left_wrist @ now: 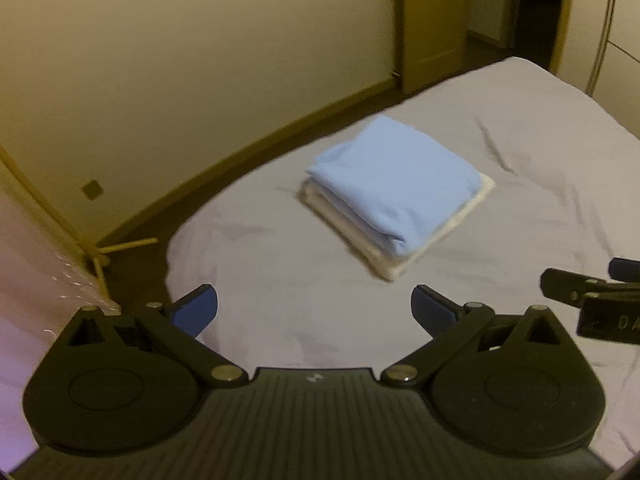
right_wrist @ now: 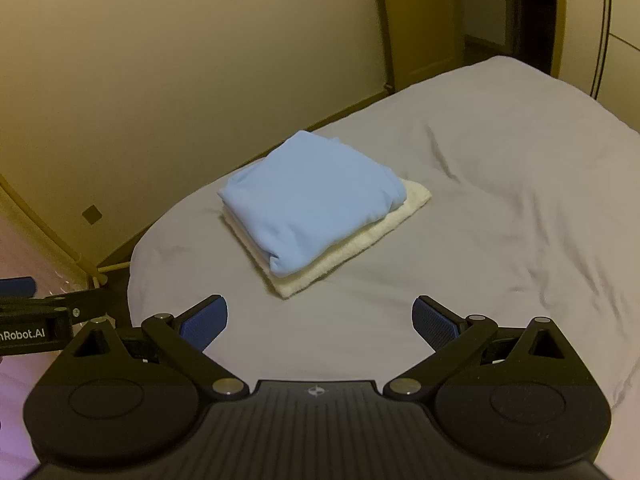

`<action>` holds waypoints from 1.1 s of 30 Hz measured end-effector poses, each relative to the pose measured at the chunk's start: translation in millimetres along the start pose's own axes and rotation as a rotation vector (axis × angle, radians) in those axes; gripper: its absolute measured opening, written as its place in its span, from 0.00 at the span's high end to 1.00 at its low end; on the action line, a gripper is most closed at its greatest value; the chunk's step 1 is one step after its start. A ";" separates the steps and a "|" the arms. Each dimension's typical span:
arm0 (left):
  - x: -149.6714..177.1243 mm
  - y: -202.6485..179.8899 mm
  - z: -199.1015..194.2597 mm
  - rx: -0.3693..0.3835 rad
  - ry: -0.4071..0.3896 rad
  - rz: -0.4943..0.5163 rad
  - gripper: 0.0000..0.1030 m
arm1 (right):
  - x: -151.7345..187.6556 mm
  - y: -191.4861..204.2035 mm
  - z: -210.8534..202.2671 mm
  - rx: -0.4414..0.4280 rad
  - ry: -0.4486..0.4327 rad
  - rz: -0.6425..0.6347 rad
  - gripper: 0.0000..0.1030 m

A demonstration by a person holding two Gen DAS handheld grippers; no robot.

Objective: Fold clothes

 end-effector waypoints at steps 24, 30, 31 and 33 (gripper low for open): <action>-8.5 -57.3 51.6 0.015 0.094 -0.014 0.01 | -23.7 -61.7 47.2 -0.032 0.103 -0.010 0.01; -11.7 -64.8 70.6 0.036 0.120 0.004 0.01 | -26.1 -72.3 58.6 -0.017 0.124 0.012 0.01; -12.2 -65.3 73.9 0.039 0.126 0.005 0.01 | -26.5 -73.2 60.5 -0.014 0.126 0.014 0.01; -13.3 -66.3 80.2 0.047 0.137 0.008 0.01 | -27.4 -73.9 64.4 -0.012 0.133 0.016 0.01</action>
Point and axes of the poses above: each gripper's, at about its wrist camera, not at the fingertips, and z roughly the way its jaws point, y to its left, x to its underside, the point moved 4 cm from there along z, roughly the way its jaws point, and after that the axes turned 12 degrees about -x, right-handed, at the moved point
